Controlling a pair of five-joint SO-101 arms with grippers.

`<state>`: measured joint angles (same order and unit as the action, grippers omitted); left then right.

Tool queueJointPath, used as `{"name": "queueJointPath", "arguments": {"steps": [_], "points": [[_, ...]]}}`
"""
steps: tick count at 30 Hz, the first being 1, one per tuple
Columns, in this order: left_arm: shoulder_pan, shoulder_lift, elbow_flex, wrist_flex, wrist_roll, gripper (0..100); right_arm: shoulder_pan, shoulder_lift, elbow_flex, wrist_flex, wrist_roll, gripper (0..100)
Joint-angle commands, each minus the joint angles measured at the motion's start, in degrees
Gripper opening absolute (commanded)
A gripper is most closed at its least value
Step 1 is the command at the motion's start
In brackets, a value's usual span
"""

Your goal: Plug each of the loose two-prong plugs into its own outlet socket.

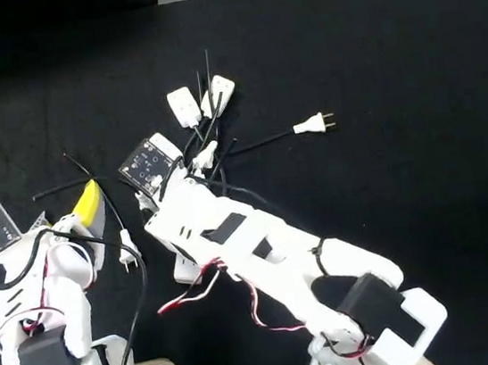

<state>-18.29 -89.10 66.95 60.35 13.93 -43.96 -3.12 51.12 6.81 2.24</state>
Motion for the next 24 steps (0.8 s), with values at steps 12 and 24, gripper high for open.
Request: {"name": "queueJointPath", "arguments": {"steps": [12,24], "points": [[-1.98,-0.35,-0.57,-0.35,0.62,30,2.55,1.54,-2.59,10.73,3.34,1.1],[1.80,-0.26,-0.57,0.09,-3.08,30,2.55,1.98,-5.23,17.05,3.34,1.1]]}}
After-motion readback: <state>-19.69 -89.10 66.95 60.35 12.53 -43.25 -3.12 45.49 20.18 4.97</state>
